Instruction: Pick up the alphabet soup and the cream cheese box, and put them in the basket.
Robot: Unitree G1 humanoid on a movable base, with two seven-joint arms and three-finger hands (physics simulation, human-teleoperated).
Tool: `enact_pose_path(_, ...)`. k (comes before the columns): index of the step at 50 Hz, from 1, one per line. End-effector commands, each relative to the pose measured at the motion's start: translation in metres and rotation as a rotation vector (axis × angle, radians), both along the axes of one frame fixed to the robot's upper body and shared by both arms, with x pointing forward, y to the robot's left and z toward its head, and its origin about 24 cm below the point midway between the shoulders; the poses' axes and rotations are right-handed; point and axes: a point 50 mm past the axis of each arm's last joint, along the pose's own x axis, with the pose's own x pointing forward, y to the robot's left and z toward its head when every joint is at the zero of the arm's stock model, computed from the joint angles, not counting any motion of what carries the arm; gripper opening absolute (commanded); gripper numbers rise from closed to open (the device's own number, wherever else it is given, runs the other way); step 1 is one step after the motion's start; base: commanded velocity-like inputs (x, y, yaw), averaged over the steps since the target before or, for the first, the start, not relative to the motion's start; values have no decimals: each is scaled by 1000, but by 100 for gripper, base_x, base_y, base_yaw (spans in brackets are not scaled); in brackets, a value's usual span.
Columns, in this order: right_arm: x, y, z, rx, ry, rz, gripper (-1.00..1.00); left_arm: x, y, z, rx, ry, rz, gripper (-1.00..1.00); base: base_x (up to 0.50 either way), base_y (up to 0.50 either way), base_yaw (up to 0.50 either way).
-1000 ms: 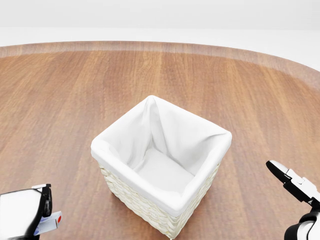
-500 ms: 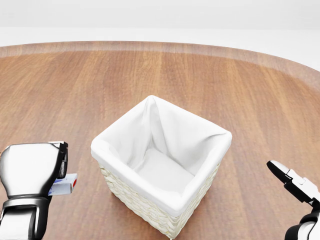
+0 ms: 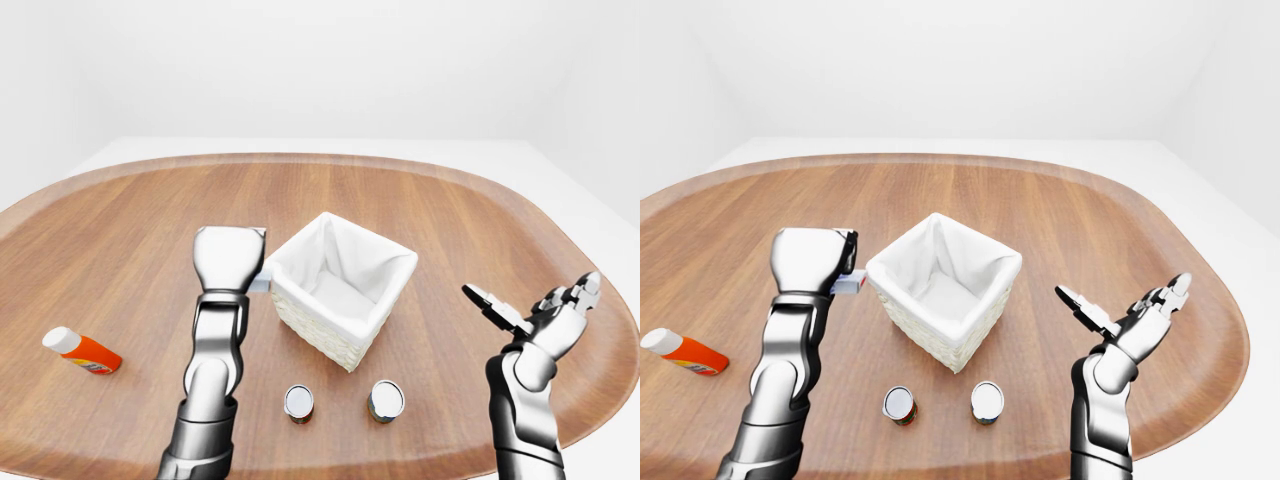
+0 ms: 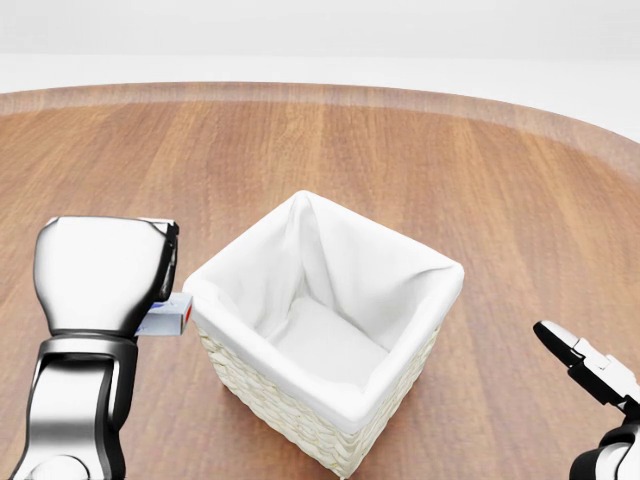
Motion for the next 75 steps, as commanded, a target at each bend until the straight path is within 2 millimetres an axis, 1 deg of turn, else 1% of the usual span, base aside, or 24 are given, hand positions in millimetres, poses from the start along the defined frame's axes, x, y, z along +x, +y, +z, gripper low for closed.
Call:
enact_pose_path(1,0,0,2,-2,-8,1,100,-2,-20,31,2,-74,-31,-100,0,0,0)
enact_pose_path(3,-1,0,2,-1,-10,-1,100,-1,-25,34,4,-79,-40,-100,0,0,0)
enact_pose_path(14,0,0,-1,3,3,-2,100,7,-48,37,17,-69,-87,-100,0,0,0)
enact_pose_path(20,-1,0,2,-2,-8,-1,100,24,-55,37,21,-37,-110,-100,0,0,0)
enact_pose_path(24,-1,0,1,-1,-5,-1,100,33,-64,37,21,-18,-138,-100,0,0,0)
enact_pose_path(27,-1,0,2,-3,-9,-1,100,40,-69,35,31,-9,-153,-100,0,0,0)
enact_pose_path(28,-1,0,1,-2,-6,-1,100,46,-71,31,38,6,-161,-100,0,0,0)
enact_pose_path(33,-1,0,3,-4,-12,-2,100,61,-77,24,39,26,-189,-100,0,0,0)
enact_pose_path(34,-1,0,2,-3,-10,-2,100,65,-80,20,21,49,-204,-100,0,0,0)
enact_pose_path(36,-1,0,2,-1,-7,-2,100,69,-84,17,33,55,-216,-100,0,0,0)
enact_pose_path(38,0,0,0,1,-2,-2,100,76,-92,13,52,68,-236,-100,0,0,0)
enact_pose_path(43,-1,-1,1,0,-6,-3,100,87,-101,8,64,100,-260,-100,0,0,0)
enact_pose_path(44,-1,-1,1,1,-7,-3,100,91,-103,6,93,110,-263,-100,0,0,0)
enact_pose_path(48,0,-1,0,3,0,-2,100,96,-110,9,74,131,-282,-100,0,0,0)
enact_pose_path(52,0,-1,0,4,-2,-2,100,100,-117,1,92,169,-300,-100,0,0,0)
enact_pose_path(57,0,-1,0,4,0,0,100,108,-119,-4,28,206,-311,-100,0,0,0)
enact_pose_path(61,0,-1,0,4,-2,-1,100,110,-122,-9,13,222,-321,-100,0,0,0)
enact_pose_path(64,0,-1,-1,6,2,-2,100,110,-124,-21,55,255,-324,-100,0,0,0)
enact_pose_path(73,0,-1,0,2,-2,0,100,111,-122,-30,62,305,-310,-100,0,0,0)
enact_pose_path(74,0,-1,0,2,-2,-1,100,111,-122,-32,107,303,-315,-100,0,0,0)
enact_pose_path(75,0,-1,0,2,-2,-1,100,111,-121,-34,102,312,-310,-100,0,0,0)
